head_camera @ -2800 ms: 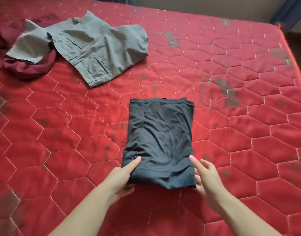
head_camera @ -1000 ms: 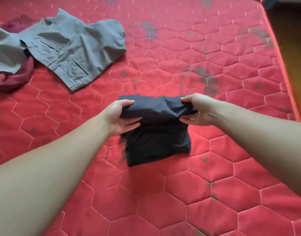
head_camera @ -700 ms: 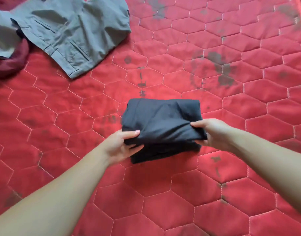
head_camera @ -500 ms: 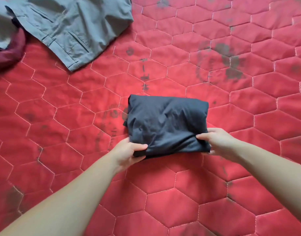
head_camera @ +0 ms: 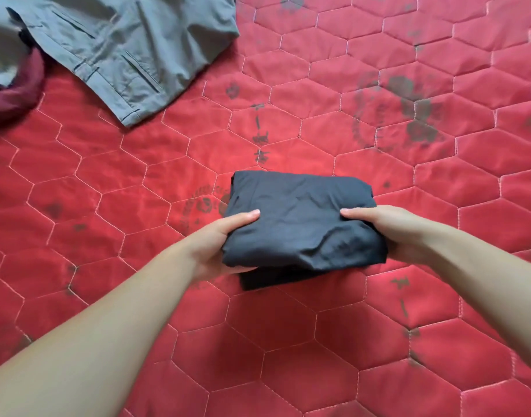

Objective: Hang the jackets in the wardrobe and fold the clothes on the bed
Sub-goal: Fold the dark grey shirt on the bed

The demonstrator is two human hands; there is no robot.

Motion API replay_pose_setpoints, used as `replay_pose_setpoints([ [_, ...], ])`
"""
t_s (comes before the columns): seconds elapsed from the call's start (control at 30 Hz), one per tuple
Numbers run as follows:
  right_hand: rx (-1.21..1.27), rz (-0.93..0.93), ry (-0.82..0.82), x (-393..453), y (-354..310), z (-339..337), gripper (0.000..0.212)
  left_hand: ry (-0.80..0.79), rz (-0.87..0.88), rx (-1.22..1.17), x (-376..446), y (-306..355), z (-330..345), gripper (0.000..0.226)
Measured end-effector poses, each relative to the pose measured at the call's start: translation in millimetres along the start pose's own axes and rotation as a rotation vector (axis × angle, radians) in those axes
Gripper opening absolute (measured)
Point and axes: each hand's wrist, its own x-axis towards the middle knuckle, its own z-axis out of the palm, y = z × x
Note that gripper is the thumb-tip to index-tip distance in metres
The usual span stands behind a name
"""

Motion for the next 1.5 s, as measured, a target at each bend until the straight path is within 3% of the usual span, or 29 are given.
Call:
replay_pose_setpoints([
  [0.1,0.147,-0.148,-0.071,-21,-14,9,0.037,-0.099,0.083,-0.040,-14,11,5,0.021],
  [0.27,0.104,-0.388,-0.135,-89,-28,11,0.023,-0.188,0.240,0.080,-59,5,13,0.037],
  [0.37,0.001,-0.351,-0.251,-144,-21,6,0.035,-0.331,0.271,0.153,-99,-3,15,0.041],
  [0.47,-0.013,-0.187,-0.438,-182,-22,0,0.058,-0.682,0.218,0.039,-142,-5,19,0.039],
  [0.5,0.003,-0.144,-0.461,-188,-26,0,0.058,-0.633,0.249,0.050,-153,-2,22,0.042],
  [0.57,0.014,-0.092,-0.387,-187,-36,-1,0.065,-0.331,0.322,0.151,-160,3,25,0.058],
  [0.63,0.045,-0.076,-0.290,-174,-45,2,0.066,-0.203,0.243,0.080,-154,13,33,0.058],
  [0.77,0.141,-0.054,-0.105,-113,-51,7,0.013,-0.085,0.089,0.006,-93,32,41,0.039],
  [0.8,0.139,-0.034,-0.049,-93,-49,8,0.010,-0.029,0.080,0.008,-73,33,40,0.033],
  [0.93,0.057,-0.005,0.020,-30,-33,5,0.031,0.177,0.103,0.012,-6,21,38,0.011],
  [1.0,0.080,-0.050,0.068,-16,-24,-1,0.040,0.179,0.125,-0.036,8,12,36,0.014],
  [1.13,0.148,-0.140,0.065,-22,8,-19,0.031,0.058,0.163,-0.147,-7,-23,28,0.032],
  [1.23,0.132,-0.133,-0.037,-38,45,-32,0.030,-0.032,0.170,-0.093,-24,-61,21,0.050],
  [1.33,-0.075,-0.078,-0.072,-40,75,-38,0.023,0.059,0.151,0.085,-27,-91,16,0.056],
  [1.43,-0.504,-0.159,0.157,-30,92,-38,0.012,0.285,0.186,0.375,-18,-109,20,0.046],
  [1.5,-0.656,-0.222,0.338,-25,95,-30,0.008,0.486,0.212,0.497,-11,-115,26,0.036],
])
